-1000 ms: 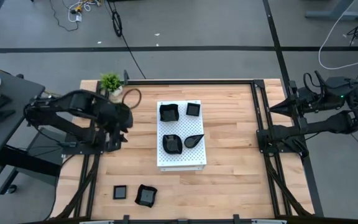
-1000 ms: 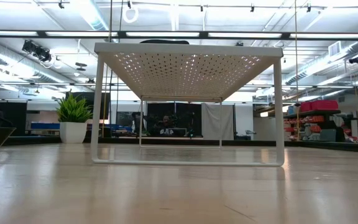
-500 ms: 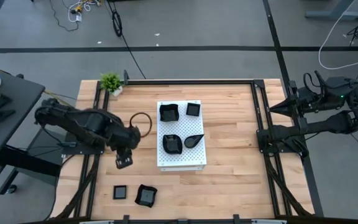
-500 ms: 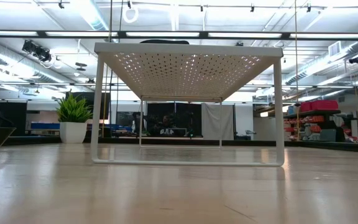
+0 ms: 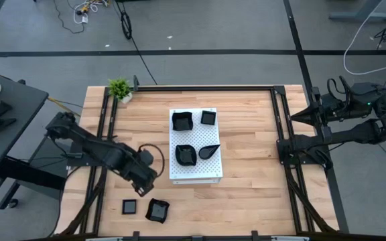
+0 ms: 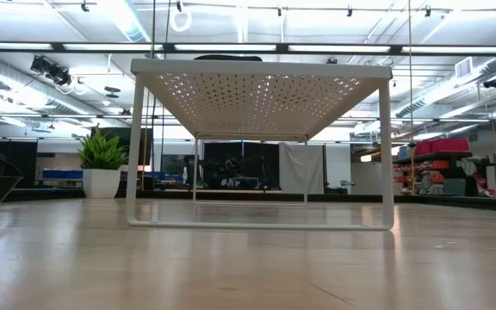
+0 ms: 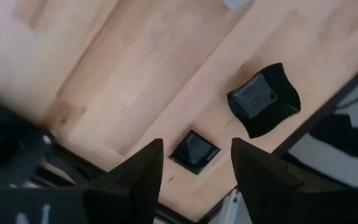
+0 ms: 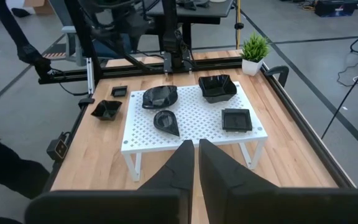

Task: Pick & Place Mini shaped plates
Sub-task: Stack the black distorted square plate on top of the other black distorted square plate on the shelf

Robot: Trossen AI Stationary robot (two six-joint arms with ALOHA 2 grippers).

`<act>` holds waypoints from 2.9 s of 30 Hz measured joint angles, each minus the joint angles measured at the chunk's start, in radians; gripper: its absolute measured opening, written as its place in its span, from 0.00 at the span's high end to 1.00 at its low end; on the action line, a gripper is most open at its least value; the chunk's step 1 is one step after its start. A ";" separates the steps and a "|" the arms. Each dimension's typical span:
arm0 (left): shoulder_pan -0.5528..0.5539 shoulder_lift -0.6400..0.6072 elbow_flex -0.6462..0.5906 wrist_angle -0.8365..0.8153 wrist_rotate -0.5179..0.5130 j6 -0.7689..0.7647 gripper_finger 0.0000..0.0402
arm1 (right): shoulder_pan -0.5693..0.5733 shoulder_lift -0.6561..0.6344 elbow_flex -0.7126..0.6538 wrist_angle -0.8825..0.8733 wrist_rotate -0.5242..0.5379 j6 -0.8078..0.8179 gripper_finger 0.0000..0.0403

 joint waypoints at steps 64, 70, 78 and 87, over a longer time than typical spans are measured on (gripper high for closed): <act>-0.285 0.302 -0.187 0.483 -0.096 -0.496 0.51 | 0.000 0.000 0.000 0.000 0.000 0.000 0.93; -0.280 0.299 -0.266 0.556 -0.094 -0.497 0.51 | 0.000 0.000 0.000 0.000 0.000 0.000 0.93; -0.251 0.285 -0.367 0.731 -0.067 -0.496 0.51 | 0.000 0.000 0.000 0.000 0.000 0.000 0.93; -0.232 0.283 -0.390 0.764 -0.077 -0.496 0.51 | 0.000 0.000 0.000 0.000 0.000 0.000 0.93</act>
